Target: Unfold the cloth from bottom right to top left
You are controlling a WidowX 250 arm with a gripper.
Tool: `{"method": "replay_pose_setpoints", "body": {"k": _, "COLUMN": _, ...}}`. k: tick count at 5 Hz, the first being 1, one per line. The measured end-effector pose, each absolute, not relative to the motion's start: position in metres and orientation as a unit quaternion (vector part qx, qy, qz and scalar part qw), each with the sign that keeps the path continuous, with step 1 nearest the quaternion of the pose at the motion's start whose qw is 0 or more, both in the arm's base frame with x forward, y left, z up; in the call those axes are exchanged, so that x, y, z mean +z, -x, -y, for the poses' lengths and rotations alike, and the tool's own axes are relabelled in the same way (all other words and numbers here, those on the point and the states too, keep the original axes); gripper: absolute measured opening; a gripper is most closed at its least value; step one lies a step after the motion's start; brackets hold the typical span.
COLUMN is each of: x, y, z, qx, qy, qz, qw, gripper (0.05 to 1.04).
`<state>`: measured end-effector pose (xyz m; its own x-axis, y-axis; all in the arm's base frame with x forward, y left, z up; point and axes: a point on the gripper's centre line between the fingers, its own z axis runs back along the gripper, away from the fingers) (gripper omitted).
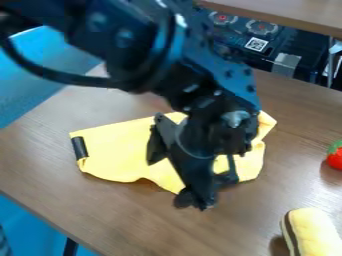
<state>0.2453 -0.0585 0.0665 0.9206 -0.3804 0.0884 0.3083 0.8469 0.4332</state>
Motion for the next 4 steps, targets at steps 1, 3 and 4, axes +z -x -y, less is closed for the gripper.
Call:
{"method": "replay_pose_setpoints", "body": {"k": 1, "x": 0.056, "y": -0.264, "z": 0.066, "qx": -0.167, "qy": -0.215, "qz": 0.075, "qw": 0.959, "gripper": 1.0}}
{"method": "replay_pose_setpoints", "body": {"k": 3, "x": 0.032, "y": -0.292, "z": 0.083, "qx": -0.151, "qy": -0.231, "qz": 0.064, "qw": 0.959, "gripper": 1.0}}
{"method": "replay_pose_setpoints", "body": {"k": 4, "x": 0.028, "y": -0.299, "z": 0.088, "qx": -0.15, "qy": -0.231, "qz": 0.063, "qw": 0.959, "gripper": 1.0}}
